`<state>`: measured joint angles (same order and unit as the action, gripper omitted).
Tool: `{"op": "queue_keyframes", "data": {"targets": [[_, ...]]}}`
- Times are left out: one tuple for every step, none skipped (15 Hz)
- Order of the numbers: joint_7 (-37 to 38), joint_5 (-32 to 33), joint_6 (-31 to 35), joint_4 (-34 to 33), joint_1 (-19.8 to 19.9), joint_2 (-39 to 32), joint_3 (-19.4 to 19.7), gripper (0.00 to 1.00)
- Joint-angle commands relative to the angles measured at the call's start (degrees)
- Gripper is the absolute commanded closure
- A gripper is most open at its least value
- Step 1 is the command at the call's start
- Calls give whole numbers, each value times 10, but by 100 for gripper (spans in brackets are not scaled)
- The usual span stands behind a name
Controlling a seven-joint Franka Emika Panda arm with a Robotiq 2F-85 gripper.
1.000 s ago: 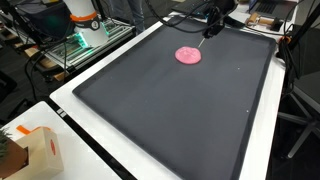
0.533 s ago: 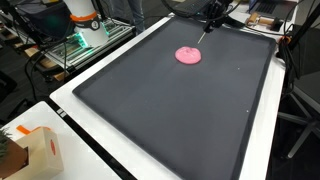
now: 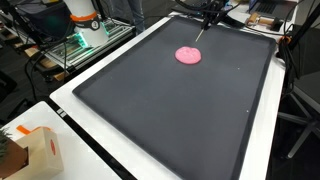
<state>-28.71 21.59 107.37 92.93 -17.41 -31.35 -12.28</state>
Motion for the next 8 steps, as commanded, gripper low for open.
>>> {"op": "queue_keyframes", "data": {"targets": [[-30,33,0,42,-5,19,-9,96],[-37,38,-1,46,-6,19,-11,96],[-44,43,-1,51,-7,21,-13,96],[-52,48,-2,56,-8,22,-15,96],[-59,52,-2,60,-9,23,-17,96],[-66,56,-1,65,-10,24,-18,96],[-73,60,-2,69,-12,25,-19,96],[-78,62,-2,71,-12,26,-20,96]]}}
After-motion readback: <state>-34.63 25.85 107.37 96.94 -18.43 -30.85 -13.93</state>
